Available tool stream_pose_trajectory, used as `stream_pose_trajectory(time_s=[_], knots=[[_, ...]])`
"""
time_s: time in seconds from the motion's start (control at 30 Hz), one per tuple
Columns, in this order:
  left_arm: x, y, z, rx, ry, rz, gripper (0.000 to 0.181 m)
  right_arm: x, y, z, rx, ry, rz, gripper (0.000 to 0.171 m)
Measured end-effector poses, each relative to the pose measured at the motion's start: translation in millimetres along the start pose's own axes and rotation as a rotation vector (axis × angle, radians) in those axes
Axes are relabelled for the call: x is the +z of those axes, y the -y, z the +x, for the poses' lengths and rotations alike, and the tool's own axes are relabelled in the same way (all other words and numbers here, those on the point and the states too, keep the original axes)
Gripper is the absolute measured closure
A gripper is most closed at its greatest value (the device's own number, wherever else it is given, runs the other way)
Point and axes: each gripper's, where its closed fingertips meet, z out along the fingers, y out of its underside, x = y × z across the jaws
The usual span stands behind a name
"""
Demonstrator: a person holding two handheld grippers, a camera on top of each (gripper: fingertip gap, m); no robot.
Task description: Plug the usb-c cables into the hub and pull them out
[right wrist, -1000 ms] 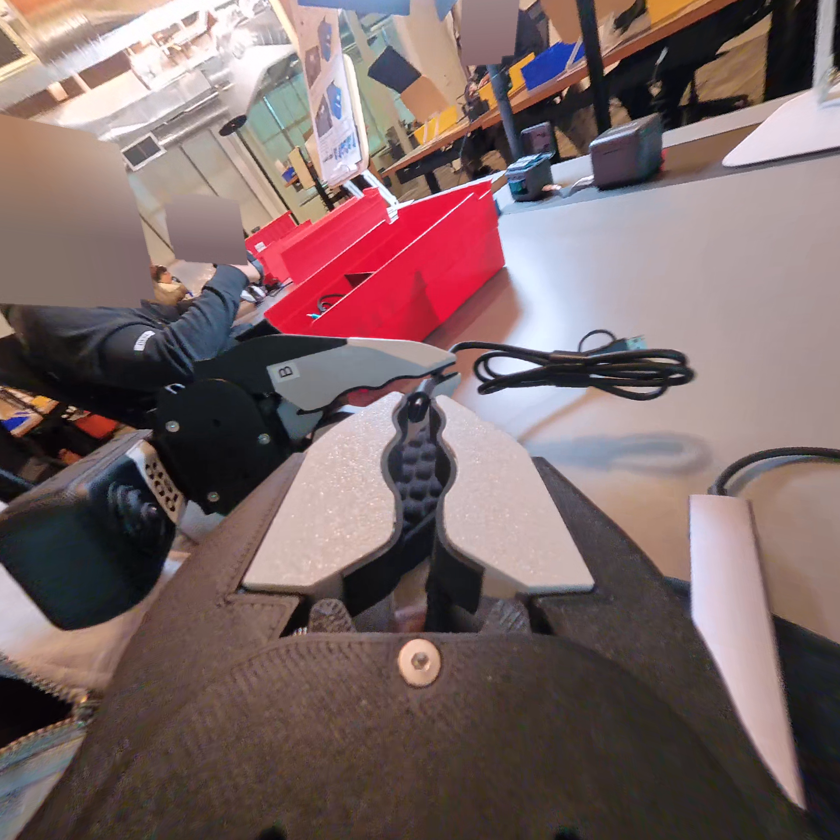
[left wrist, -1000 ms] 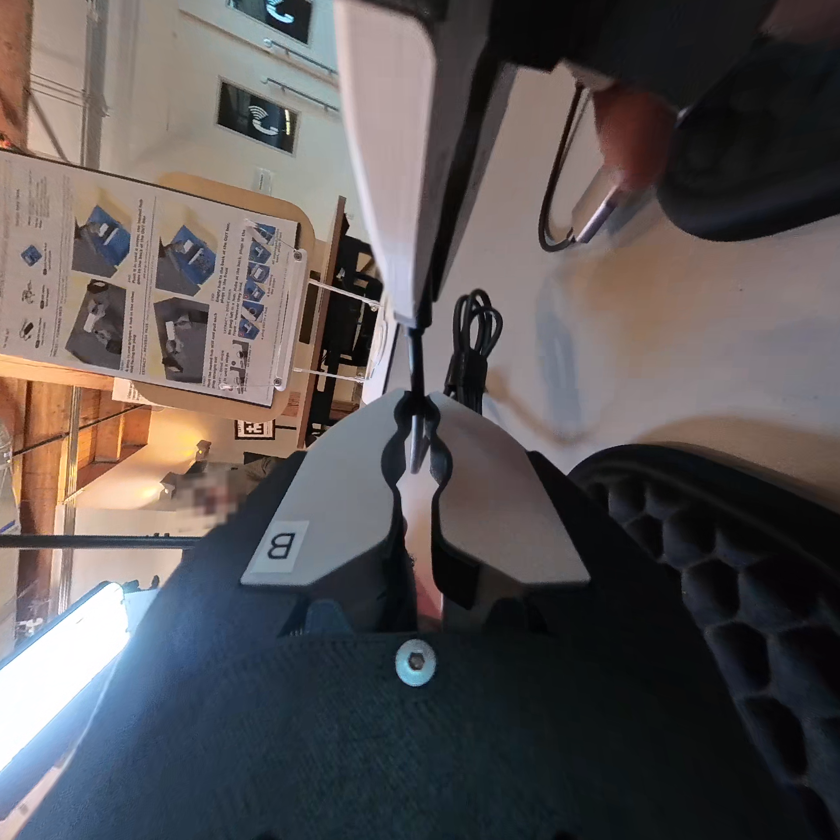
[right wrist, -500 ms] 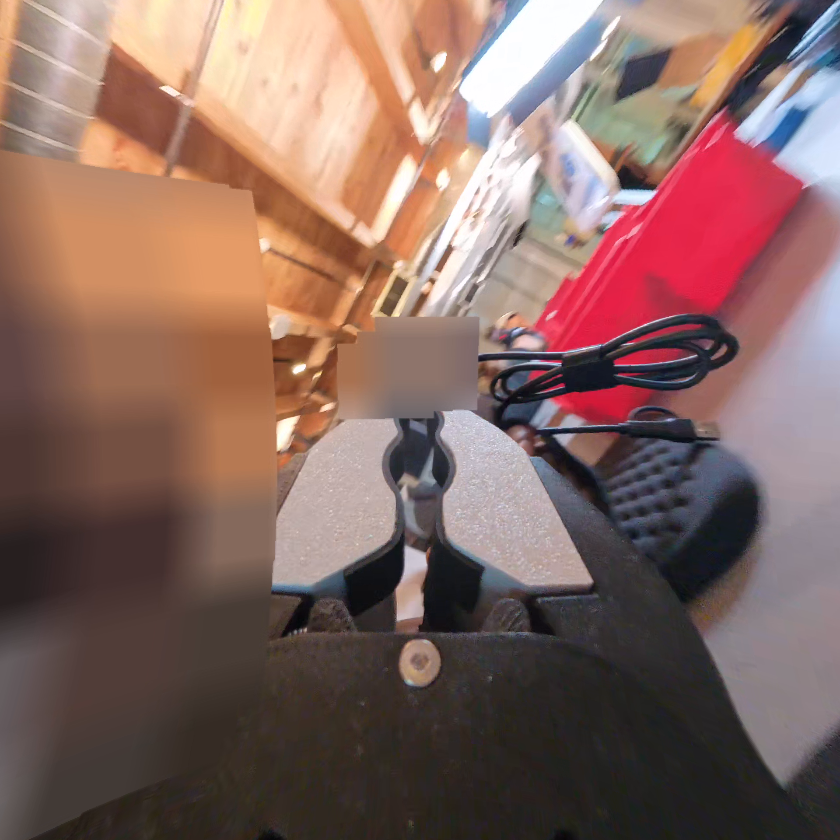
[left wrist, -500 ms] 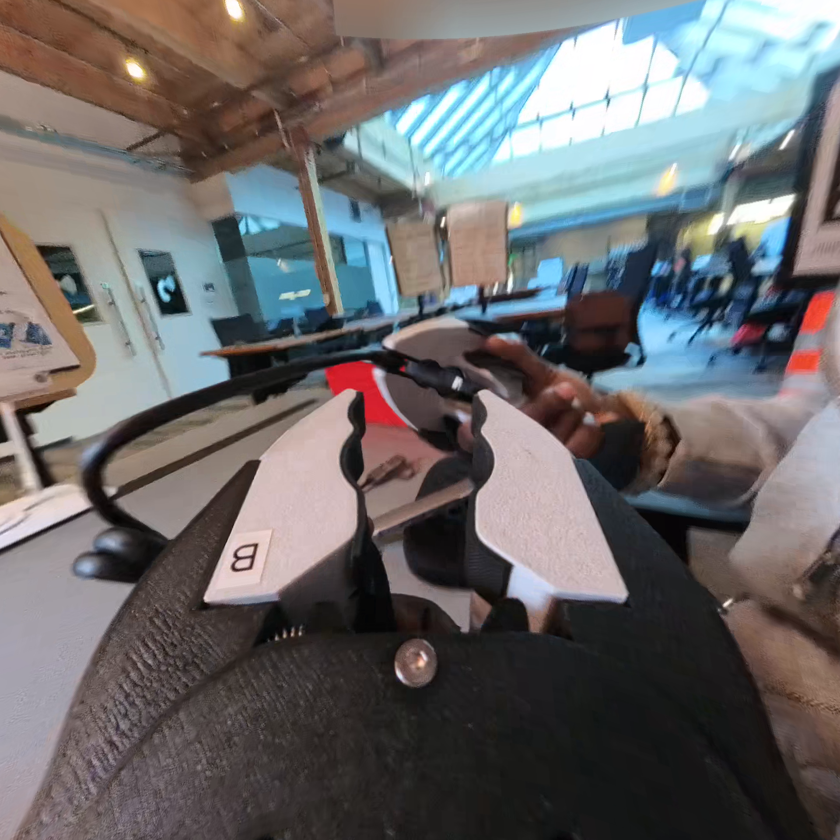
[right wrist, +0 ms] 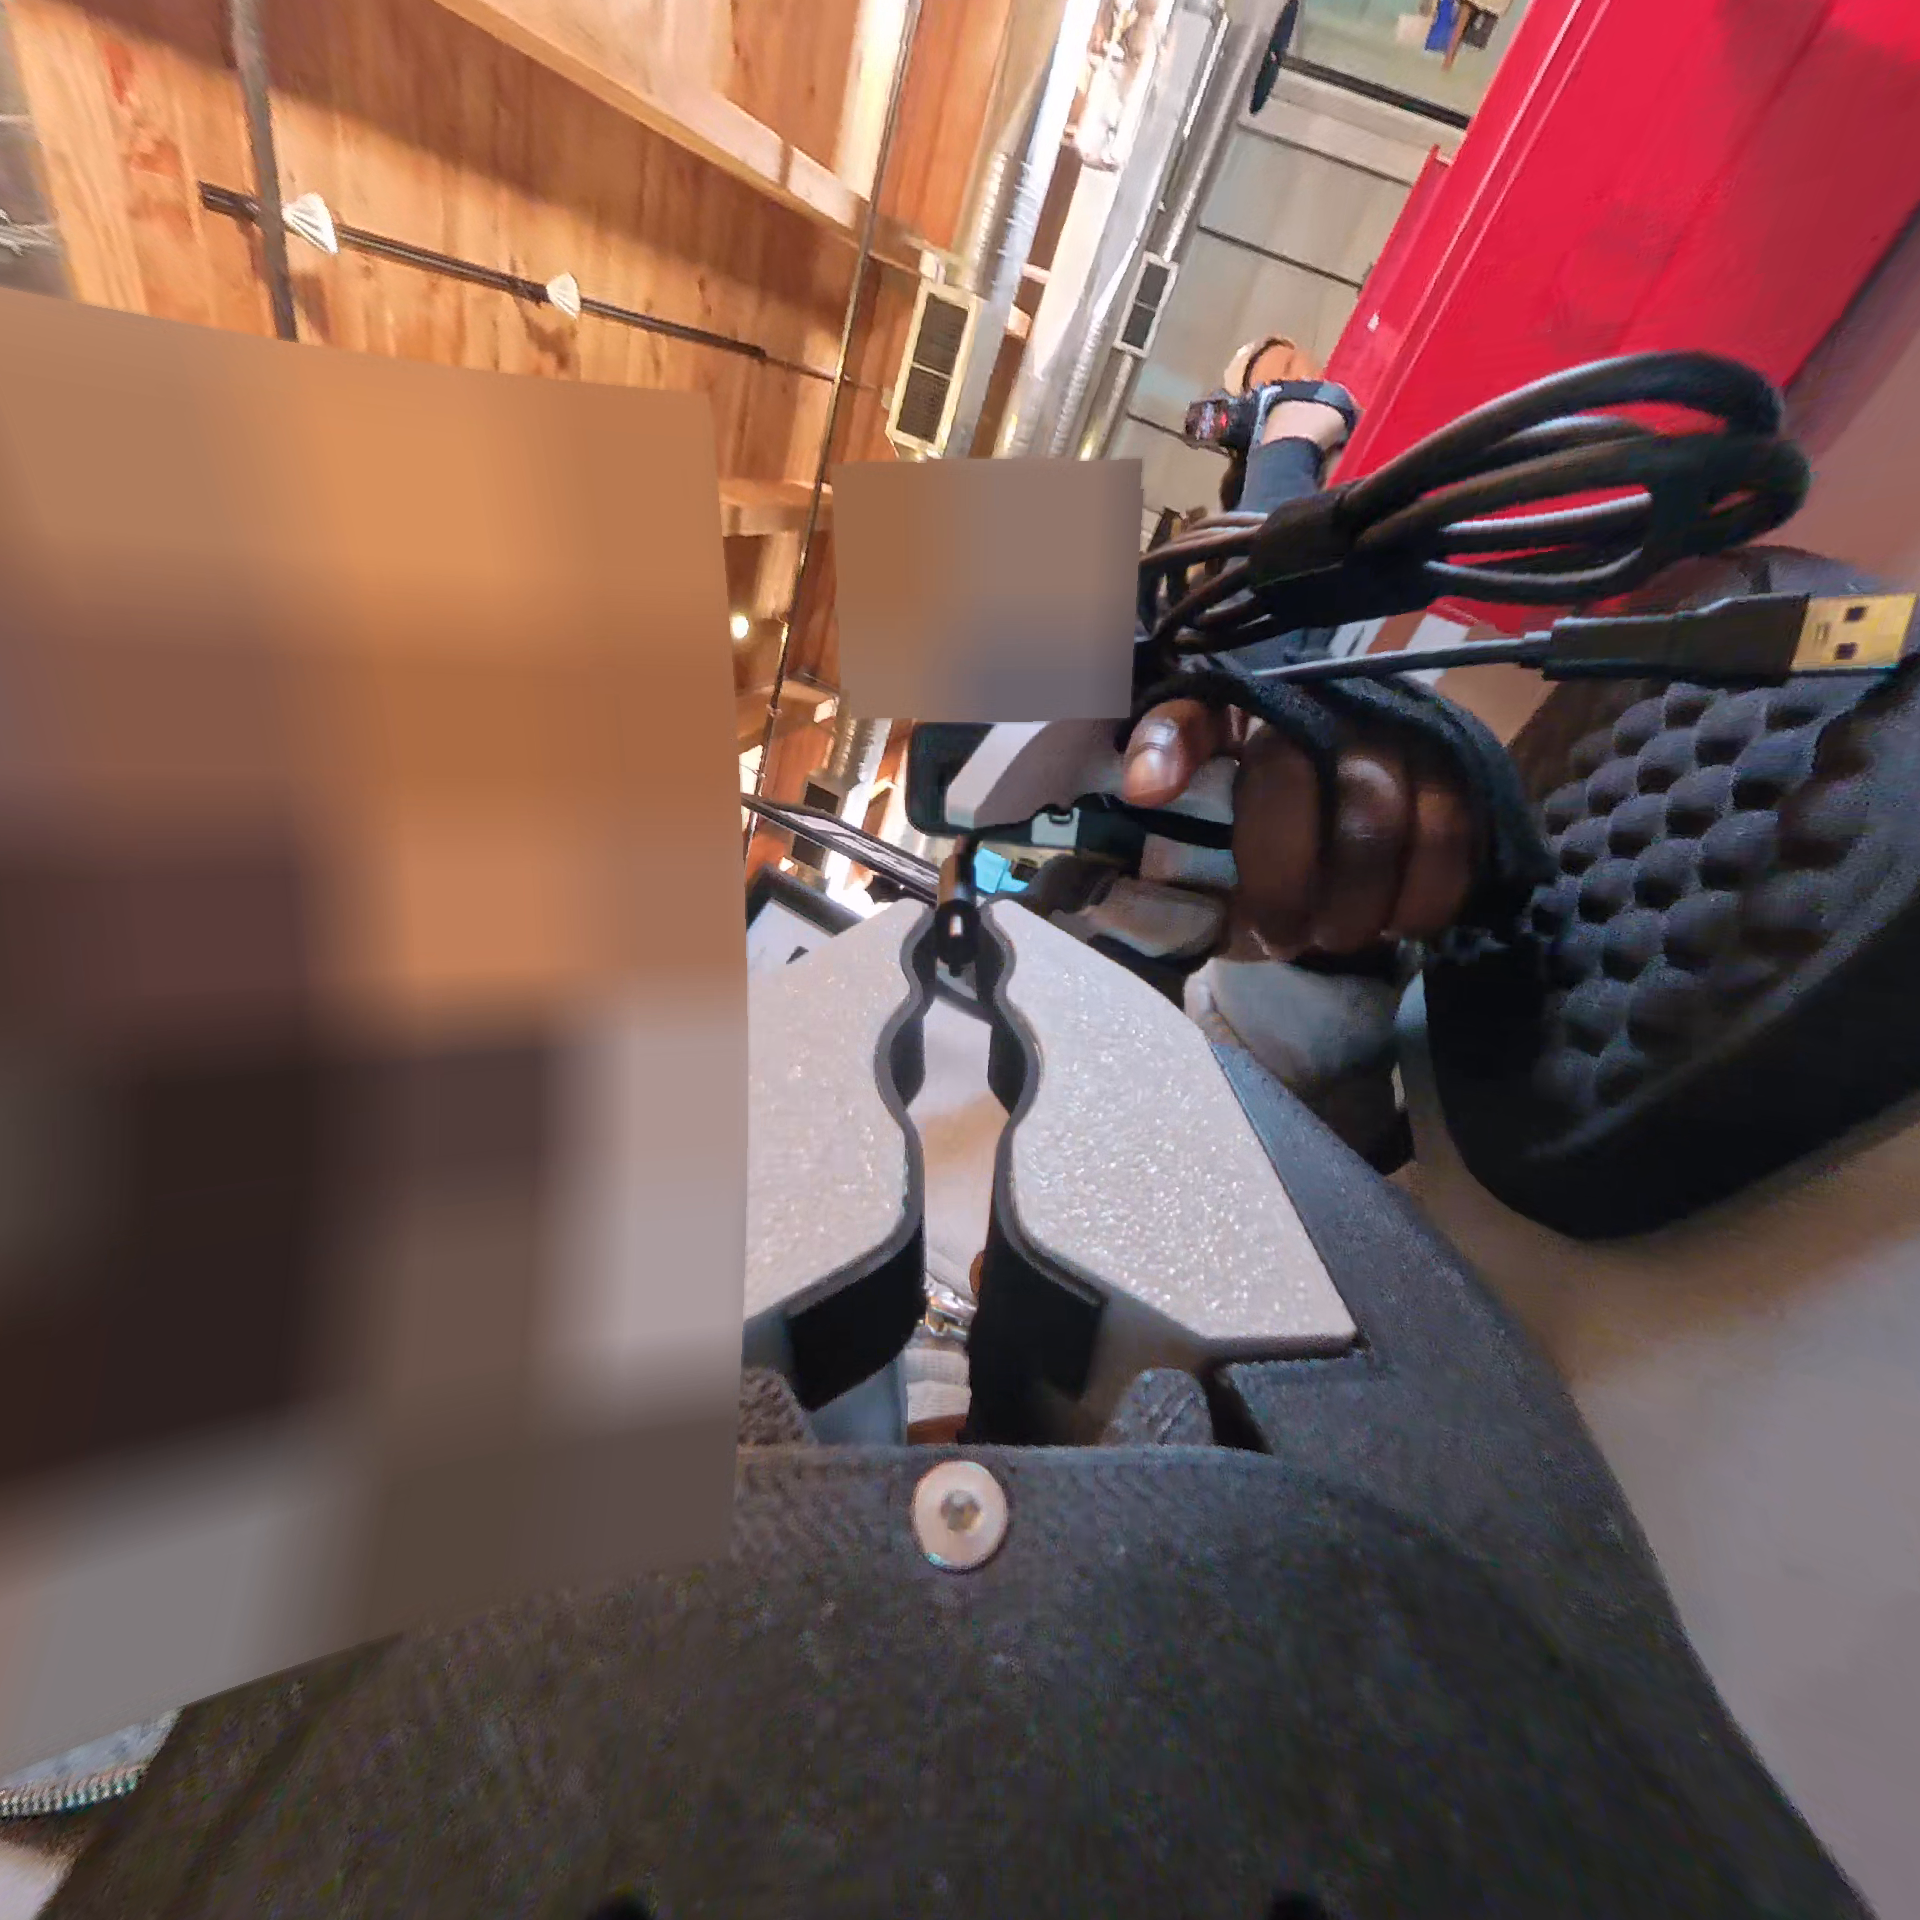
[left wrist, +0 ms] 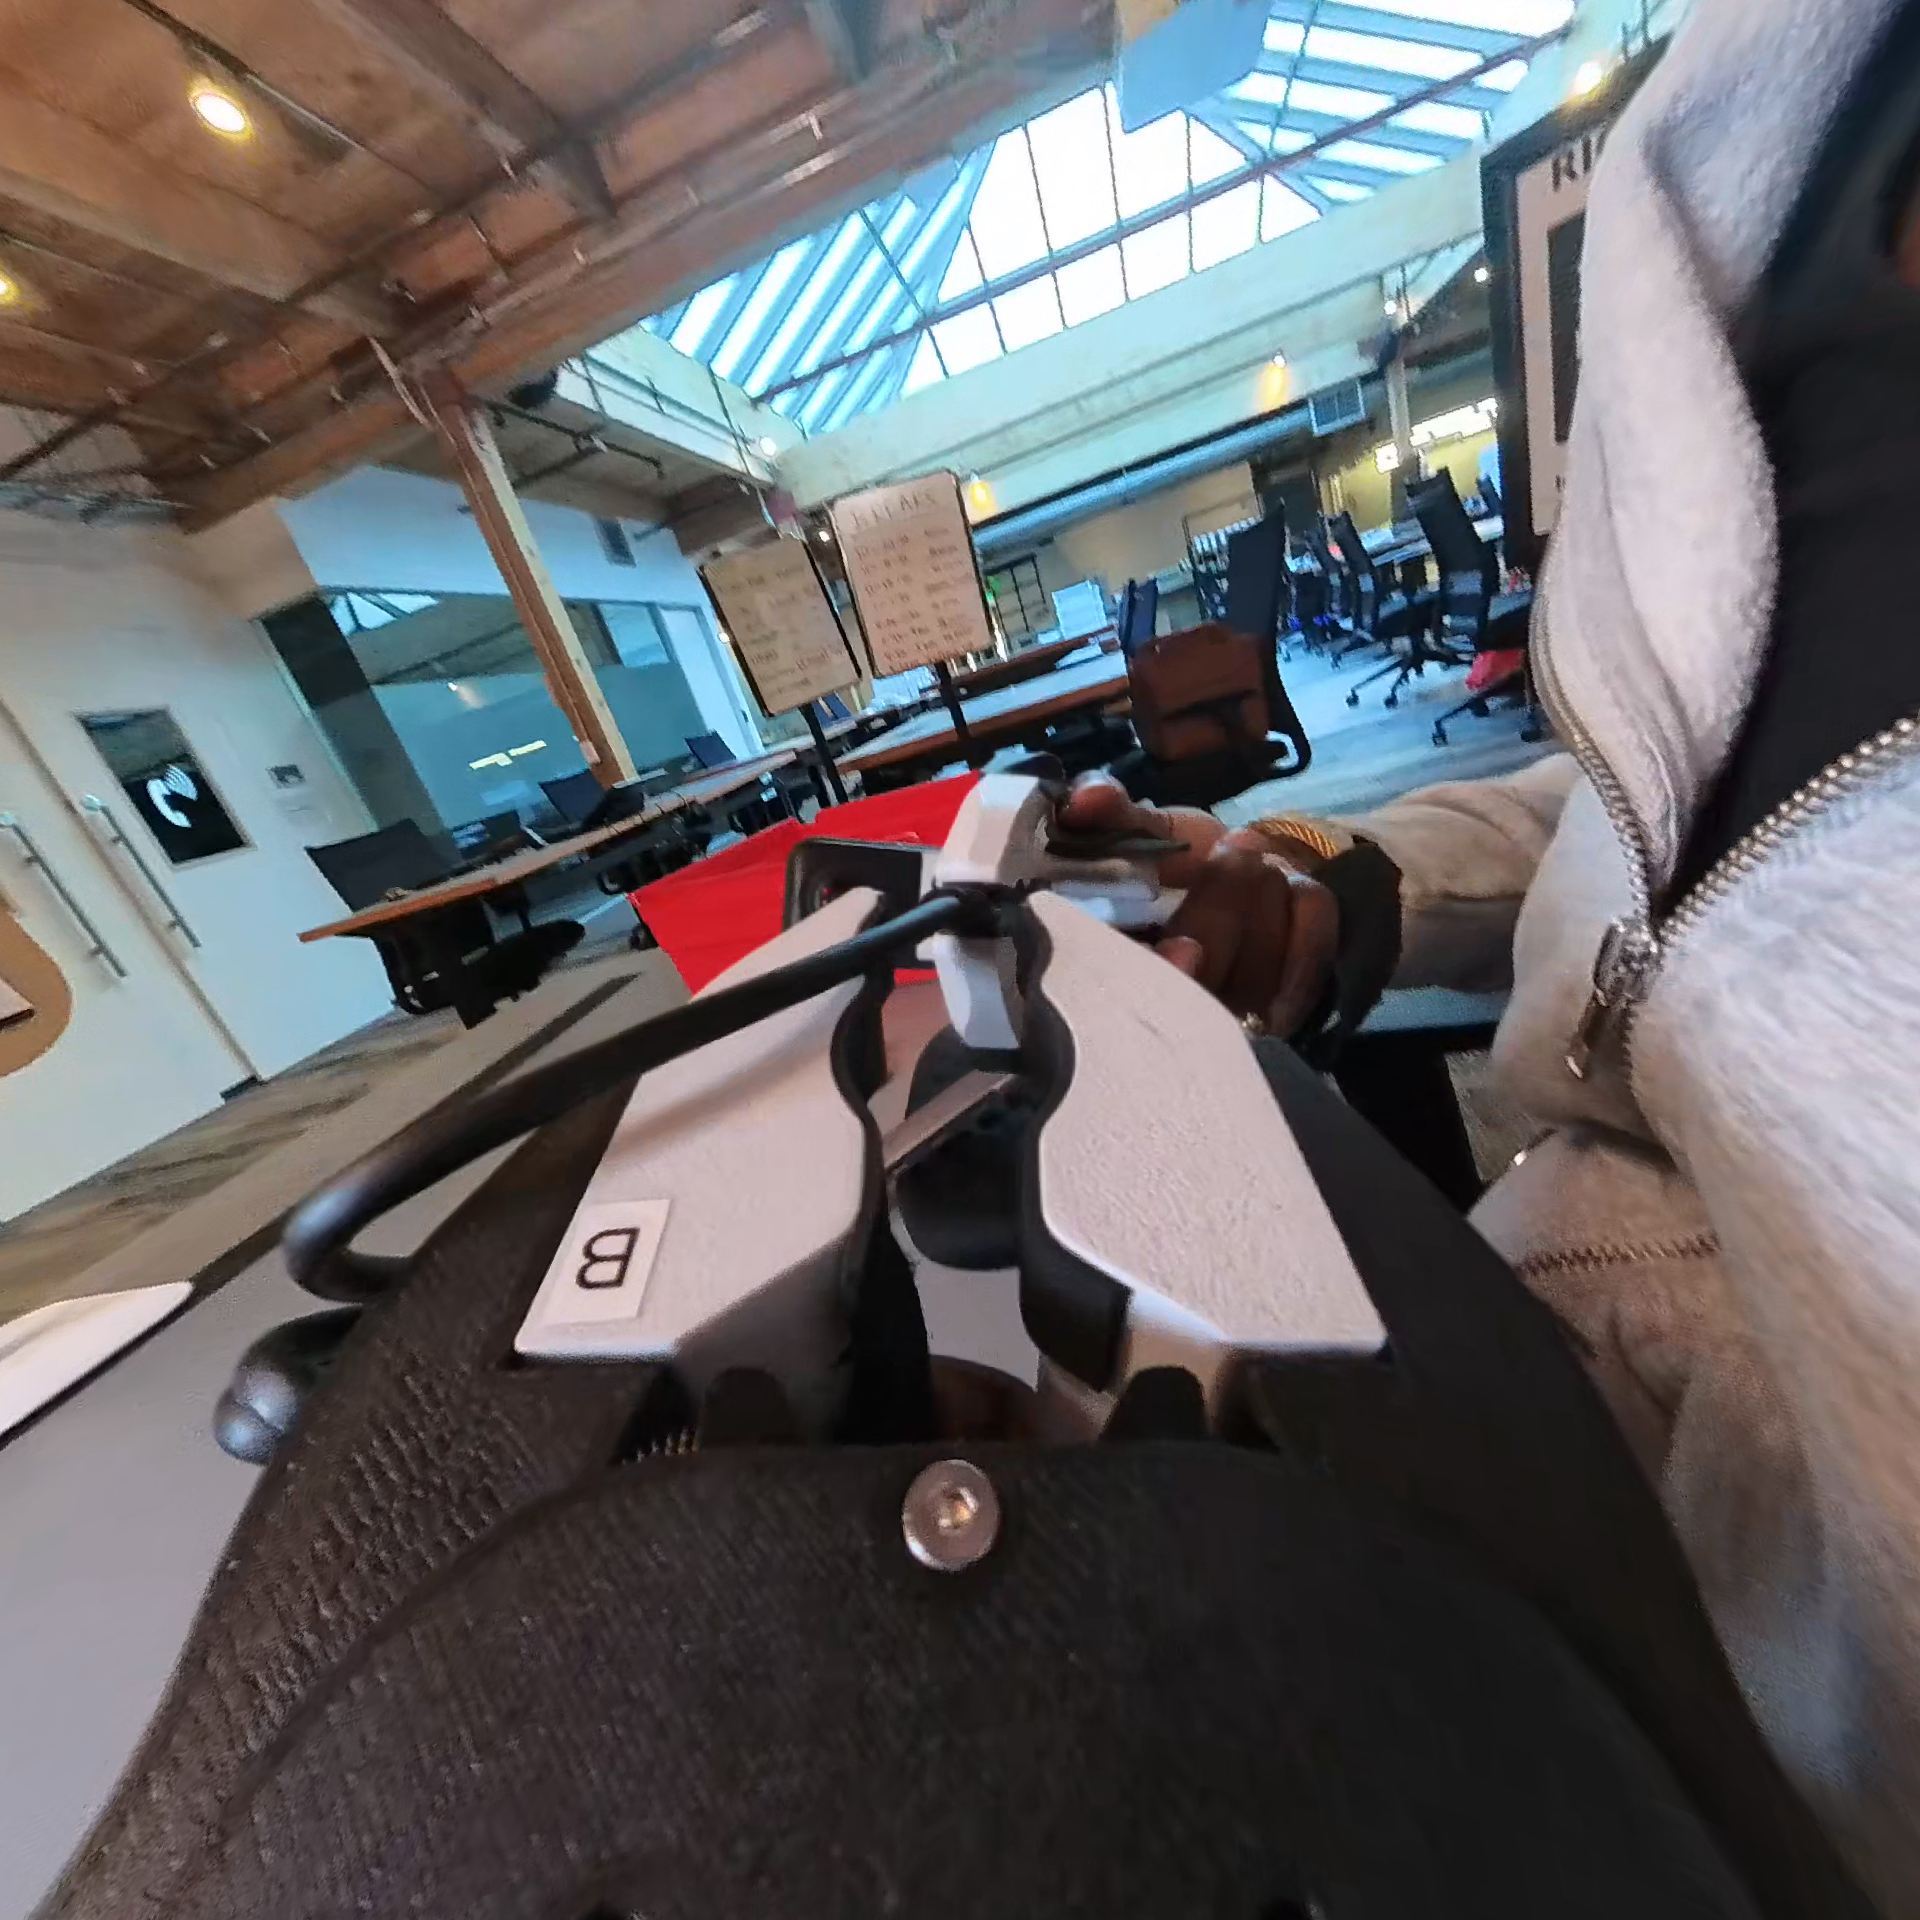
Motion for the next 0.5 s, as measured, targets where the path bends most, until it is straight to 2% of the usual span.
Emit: stream_pose_trajectory(time_s=[0.03,0.27,0.33,0.5], knots=[[-1,-1,2,0.005,-0.013,-0.019,0.158,0,-2,1,0.005,-0.005,-0.011,0.164],[-2,-15,14,0.035,-0.097,-0.165,0.157,2,-11,10,0.038,-0.028,-0.058,0.164],[-3,-15,12,0.052,-0.083,-0.167,0.164,3,-12,10,0.043,-0.023,-0.068,0.164],[-4,-13,14,0.005,-0.108,-0.144,0.163,4,-14,11,0.061,-0.011,-0.078,0.164]])
